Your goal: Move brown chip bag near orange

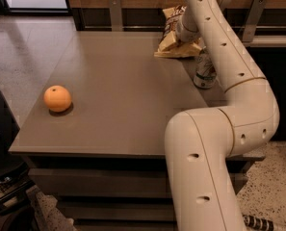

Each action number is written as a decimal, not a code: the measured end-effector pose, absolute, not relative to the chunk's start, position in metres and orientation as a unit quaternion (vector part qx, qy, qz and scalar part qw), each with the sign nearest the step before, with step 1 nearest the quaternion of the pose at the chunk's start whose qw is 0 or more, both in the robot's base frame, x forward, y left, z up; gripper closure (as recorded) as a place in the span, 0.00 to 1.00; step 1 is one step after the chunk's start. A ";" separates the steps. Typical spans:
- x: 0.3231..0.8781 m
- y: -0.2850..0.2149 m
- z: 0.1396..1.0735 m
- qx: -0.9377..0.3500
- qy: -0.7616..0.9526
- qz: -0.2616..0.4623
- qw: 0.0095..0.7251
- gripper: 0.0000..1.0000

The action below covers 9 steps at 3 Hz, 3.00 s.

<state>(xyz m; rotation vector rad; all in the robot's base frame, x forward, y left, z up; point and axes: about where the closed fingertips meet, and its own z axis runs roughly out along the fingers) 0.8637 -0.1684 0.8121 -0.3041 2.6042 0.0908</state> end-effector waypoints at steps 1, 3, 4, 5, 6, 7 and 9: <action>0.864 -0.168 0.813 -0.112 0.960 0.033 0.256 1.00; 0.861 -0.176 0.877 -0.128 0.947 -0.018 0.294 1.00; 0.859 -0.176 0.894 -0.134 0.943 -0.030 0.303 1.00; 0.848 -0.180 0.913 -0.145 0.940 -0.027 0.307 1.00; 0.834 -0.186 0.937 -0.157 0.937 -0.035 0.309 1.00; 0.821 -0.187 0.951 -0.178 0.934 -0.029 0.309 1.00; 0.791 -0.177 0.972 -0.239 0.919 0.017 0.313 1.00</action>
Offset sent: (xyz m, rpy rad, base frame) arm -0.0234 -0.0092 0.0918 -0.1334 -0.1454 0.0095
